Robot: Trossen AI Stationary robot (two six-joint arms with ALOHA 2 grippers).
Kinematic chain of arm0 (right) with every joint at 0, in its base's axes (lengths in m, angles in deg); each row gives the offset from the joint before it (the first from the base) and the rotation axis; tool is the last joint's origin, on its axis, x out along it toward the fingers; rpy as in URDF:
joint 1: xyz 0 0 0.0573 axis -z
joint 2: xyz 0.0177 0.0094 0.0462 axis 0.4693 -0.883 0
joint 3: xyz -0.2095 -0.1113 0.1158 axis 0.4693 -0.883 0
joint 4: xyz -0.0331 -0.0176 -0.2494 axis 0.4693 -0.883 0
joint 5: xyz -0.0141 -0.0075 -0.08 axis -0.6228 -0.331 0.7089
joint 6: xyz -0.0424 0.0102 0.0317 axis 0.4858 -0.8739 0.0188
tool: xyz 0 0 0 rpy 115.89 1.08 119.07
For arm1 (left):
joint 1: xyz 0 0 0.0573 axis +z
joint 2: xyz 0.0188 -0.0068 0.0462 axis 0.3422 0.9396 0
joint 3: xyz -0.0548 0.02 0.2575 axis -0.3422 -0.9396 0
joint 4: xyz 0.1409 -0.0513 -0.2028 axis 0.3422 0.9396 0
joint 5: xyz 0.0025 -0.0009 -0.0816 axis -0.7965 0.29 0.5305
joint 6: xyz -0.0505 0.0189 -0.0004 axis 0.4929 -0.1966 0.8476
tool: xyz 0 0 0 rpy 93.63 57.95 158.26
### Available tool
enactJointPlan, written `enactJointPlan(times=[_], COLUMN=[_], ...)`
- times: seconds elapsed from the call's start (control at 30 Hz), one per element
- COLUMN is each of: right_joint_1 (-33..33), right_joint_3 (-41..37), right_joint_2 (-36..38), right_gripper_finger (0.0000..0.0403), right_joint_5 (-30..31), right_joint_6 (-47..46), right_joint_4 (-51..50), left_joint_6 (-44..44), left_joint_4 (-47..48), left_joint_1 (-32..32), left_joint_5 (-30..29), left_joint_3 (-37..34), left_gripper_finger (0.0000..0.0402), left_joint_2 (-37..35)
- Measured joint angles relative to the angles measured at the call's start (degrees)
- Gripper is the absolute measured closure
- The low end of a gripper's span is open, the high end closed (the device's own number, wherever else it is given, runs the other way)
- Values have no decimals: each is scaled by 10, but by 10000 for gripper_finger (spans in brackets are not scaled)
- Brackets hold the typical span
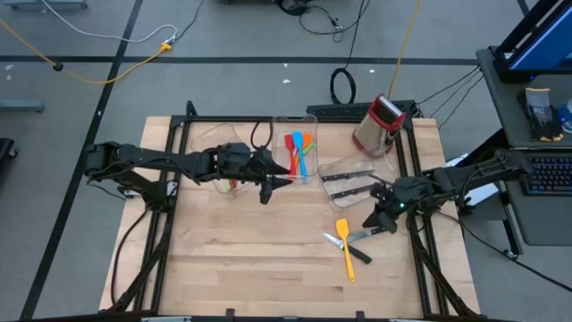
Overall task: Pick & Place Kitchen Items
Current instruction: Put the yellow spatula into the middle bin
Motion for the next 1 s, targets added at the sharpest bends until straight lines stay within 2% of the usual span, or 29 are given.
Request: enactJointPlan(times=[0.2, 0.4, 0.57, 0.77, 0.9, 1.0], right_joint_1=[-7, -7, -9, -38, -74, -95], right_joint_3=[0, 0, 0, 0, 0, 0], right_joint_2=[-2, -3, -22, -71, -114, -148], right_gripper_finger=[395, 395, 386, 338, 298, 273], right_joint_5=[3, 5, 33, 32, 31, -2], right_joint_6=[5, 38, 46, 57, 46, 15], right_joint_4=[-50, -50, -28, 75, 109, 113], left_joint_6=[18, 50, 42, 15, 15, 13], left_joint_4=[0, 0, 0, 11, 36, 56], left_joint_1=[-11, -12, -12, -7, 0, 6], left_joint_5=[0, 0, 0, 0, 1, 1], left_joint_3=[0, 0, 0, 0, 0, 0], left_gripper_finger=[227, 227, 227, 227, 227, 227], left_joint_2=[0, 0, 0, 0, 0, 0])
